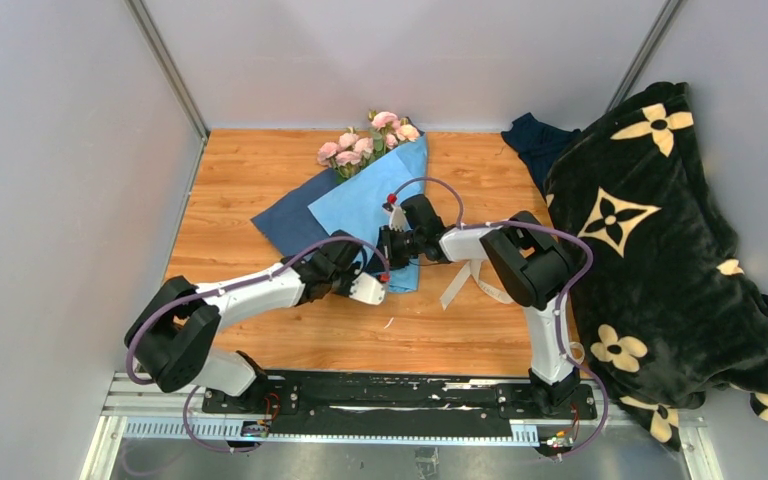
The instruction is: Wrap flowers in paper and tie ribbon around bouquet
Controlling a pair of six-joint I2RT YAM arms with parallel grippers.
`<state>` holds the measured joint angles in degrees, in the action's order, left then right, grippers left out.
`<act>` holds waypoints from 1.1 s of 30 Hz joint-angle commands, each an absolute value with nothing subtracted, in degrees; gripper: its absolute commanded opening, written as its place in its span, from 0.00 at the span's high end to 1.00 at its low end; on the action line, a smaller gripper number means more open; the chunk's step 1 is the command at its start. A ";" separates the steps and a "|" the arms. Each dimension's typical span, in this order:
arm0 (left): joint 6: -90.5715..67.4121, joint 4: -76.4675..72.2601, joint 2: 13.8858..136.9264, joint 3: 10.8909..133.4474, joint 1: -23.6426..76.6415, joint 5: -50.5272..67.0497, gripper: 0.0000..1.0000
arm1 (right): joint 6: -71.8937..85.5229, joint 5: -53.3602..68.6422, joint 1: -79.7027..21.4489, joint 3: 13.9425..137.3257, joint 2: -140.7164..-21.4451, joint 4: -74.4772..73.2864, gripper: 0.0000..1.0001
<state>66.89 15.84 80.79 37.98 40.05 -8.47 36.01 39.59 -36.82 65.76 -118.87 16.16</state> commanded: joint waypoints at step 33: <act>78.05 12.37 92.77 49.54 50.10 -13.80 1.00 | 37.88 22.94 -23.85 49.96 -96.26 8.13 0.62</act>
<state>76.55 12.82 91.42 50.02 49.74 -14.50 46.15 30.39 -28.32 49.84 -97.60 20.80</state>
